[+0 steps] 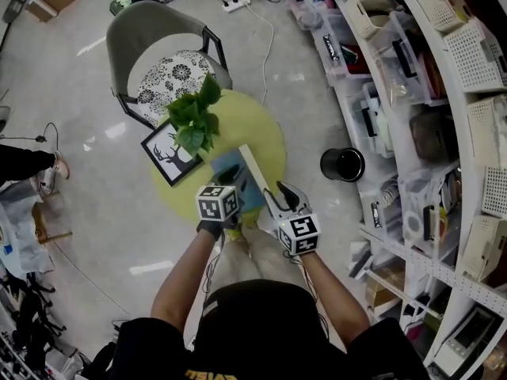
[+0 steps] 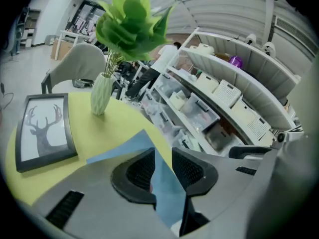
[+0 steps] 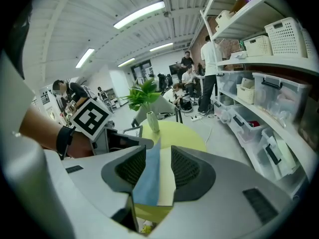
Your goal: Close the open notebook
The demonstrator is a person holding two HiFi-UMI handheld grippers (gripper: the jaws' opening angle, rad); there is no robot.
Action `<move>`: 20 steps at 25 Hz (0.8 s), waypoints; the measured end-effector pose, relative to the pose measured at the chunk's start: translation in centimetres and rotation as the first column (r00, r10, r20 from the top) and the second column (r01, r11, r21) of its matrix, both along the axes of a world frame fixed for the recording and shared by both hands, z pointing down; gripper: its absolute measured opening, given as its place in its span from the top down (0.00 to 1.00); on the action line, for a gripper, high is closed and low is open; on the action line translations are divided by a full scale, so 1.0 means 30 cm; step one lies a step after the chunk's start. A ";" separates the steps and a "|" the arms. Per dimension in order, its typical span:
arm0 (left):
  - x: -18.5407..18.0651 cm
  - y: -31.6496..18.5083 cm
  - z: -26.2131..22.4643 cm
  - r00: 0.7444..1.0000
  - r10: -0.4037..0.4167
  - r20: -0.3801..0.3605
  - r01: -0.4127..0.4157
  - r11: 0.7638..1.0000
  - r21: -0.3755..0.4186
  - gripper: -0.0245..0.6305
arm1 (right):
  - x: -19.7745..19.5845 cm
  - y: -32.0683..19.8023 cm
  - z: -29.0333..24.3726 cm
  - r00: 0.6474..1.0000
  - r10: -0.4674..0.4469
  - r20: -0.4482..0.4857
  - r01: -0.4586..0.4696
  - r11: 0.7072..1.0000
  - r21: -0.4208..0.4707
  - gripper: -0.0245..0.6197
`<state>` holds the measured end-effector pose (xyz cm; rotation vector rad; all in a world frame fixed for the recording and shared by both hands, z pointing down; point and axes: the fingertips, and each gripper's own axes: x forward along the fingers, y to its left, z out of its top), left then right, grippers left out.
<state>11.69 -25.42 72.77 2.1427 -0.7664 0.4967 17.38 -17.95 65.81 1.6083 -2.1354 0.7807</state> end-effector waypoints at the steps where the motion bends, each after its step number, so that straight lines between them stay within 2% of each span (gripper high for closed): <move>1: -0.014 0.015 -0.038 1.000 0.003 -0.009 -0.003 1.000 0.011 0.78 | -0.007 0.008 -0.020 1.000 -0.007 0.003 0.007 1.000 0.004 0.72; 5: -0.082 0.090 -0.207 0.999 0.029 -0.035 -0.026 0.997 0.072 0.79 | -0.035 0.044 -0.097 1.000 -0.027 0.013 0.027 0.999 0.023 0.73; 11: -0.221 0.214 -0.422 0.999 0.024 -0.022 -0.020 0.984 0.175 0.82 | -0.063 0.078 -0.223 0.999 -0.051 0.016 0.049 0.996 0.076 0.79; 16: -0.312 0.265 -0.550 1.000 -0.026 0.002 0.025 0.961 0.277 0.86 | -0.056 0.092 -0.324 0.998 -0.059 -0.003 0.059 0.989 0.132 0.89; 20: -0.352 0.260 -0.625 0.999 -0.045 0.030 0.031 0.928 0.371 0.88 | -0.050 0.089 -0.389 0.996 -0.085 -0.018 0.087 0.979 0.183 0.93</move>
